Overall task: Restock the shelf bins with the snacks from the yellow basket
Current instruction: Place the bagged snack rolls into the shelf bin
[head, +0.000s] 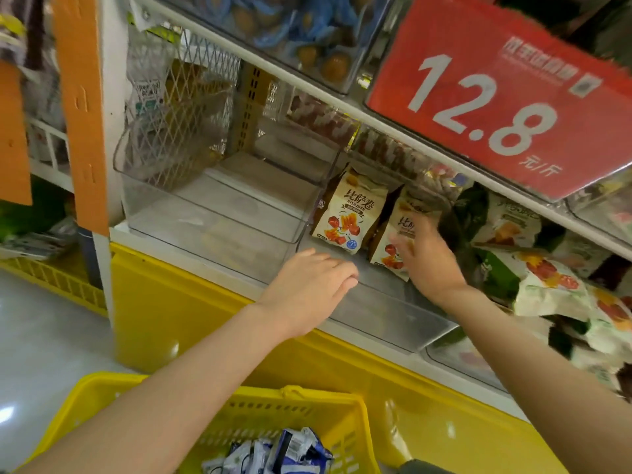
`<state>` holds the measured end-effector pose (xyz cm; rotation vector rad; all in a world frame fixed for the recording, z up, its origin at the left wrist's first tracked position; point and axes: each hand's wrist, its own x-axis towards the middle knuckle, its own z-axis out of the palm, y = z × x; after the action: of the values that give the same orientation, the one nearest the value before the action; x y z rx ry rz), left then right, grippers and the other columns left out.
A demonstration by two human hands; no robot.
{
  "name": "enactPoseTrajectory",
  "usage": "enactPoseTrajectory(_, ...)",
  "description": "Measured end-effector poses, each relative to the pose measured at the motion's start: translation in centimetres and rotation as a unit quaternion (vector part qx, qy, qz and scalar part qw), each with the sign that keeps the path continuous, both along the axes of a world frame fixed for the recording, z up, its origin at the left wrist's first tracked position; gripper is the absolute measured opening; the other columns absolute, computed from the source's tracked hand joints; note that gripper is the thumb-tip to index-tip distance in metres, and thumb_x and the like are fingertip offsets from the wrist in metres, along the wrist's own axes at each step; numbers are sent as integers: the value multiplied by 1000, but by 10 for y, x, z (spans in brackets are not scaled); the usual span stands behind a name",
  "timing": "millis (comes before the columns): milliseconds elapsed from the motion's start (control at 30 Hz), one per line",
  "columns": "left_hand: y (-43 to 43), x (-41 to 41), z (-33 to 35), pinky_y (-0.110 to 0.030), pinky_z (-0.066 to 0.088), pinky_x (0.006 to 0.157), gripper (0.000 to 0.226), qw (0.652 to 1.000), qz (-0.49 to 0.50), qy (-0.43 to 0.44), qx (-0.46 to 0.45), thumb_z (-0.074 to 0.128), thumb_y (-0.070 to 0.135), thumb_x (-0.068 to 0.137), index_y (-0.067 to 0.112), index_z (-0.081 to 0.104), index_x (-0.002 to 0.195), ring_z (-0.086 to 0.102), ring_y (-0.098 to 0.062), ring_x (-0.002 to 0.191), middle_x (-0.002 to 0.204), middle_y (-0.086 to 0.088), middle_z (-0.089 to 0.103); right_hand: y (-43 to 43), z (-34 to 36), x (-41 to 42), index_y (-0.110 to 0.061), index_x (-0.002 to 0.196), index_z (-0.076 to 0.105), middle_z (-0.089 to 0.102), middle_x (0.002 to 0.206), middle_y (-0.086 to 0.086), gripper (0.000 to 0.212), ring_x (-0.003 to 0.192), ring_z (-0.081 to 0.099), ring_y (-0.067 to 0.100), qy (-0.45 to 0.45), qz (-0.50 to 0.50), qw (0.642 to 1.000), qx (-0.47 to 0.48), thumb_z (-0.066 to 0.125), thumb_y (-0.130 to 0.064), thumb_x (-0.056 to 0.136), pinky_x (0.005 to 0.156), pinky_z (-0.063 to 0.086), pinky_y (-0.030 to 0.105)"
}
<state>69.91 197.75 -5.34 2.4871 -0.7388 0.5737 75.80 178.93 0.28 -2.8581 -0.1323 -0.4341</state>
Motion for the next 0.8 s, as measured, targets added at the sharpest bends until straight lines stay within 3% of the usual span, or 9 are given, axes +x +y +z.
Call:
enactPoseTrajectory(100,1,-11,4,-26,31,99,32,999,15,39,4,33,34,99,25,48,126,48,-8,115,123,6,56,4,-10,-50,-27,138,30,46,141,-1,50,119,54,17,17,62,997,38,39,-47,94,93,45,33)
enactPoseTrajectory(167,5,-25,5,-27,18,110,40,998,28,31,47,34,32,99,23,37,137,35,-11,130,139,3,44,5,-20,-80,-24,140,28,41,145,0,52,126,47,16,32,99,994,15,37,-47,94,101,37,29)
enactPoseTrajectory(233,10,-45,4,-25,0,109,47,995,47,39,73,34,31,99,23,25,145,18,-13,141,152,3,26,3,-33,-103,-16,145,25,33,150,4,59,139,30,17,23,123,990,-63,40,-43,94,111,15,22)
enactPoseTrajectory(300,16,-72,-2,-24,0,108,46,994,76,57,47,33,30,99,24,26,145,16,-12,141,153,5,24,2,-47,-120,-9,146,22,22,154,8,63,145,14,19,5,136,983,-122,44,-38,95,115,-3,23)
enactPoseTrajectory(333,20,-88,-6,-23,6,109,43,994,86,62,24,35,29,99,24,32,142,24,-11,138,149,5,32,4,-52,-128,-7,146,24,21,154,9,61,145,13,21,-1,133,984,-115,45,-35,95,116,-2,25)
enactPoseTrajectory(400,33,-122,-18,-23,23,102,33,992,111,61,-12,42,22,96,20,51,128,45,-13,121,127,4,53,13,-63,-147,-6,140,35,37,145,11,52,138,30,27,-10,120,991,-61,47,-30,96,114,19,29)
enactPoseTrajectory(500,64,-161,-48,-33,37,94,18,978,194,52,-58,58,8,88,14,64,103,59,-21,99,99,0,64,38,-88,-173,-6,124,51,54,115,10,34,107,53,25,-12,151,988,-12,50,-24,95,92,43,33)
enactPoseTrajectory(633,117,-192,-95,-41,45,76,15,950,285,110,-62,58,5,87,10,63,100,56,-28,88,93,-6,61,88,-134,-201,-15,125,48,49,117,0,32,109,47,14,106,222,969,7,37,-32,100,92,39,24)
enactPoseTrajectory(800,171,-224,-154,-42,38,89,31,869,413,266,-68,48,14,93,5,51,123,51,-32,106,115,-14,56,146,-193,-232,-14,136,37,43,133,3,39,118,46,16,277,260,925,26,36,-29,101,95,34,23)
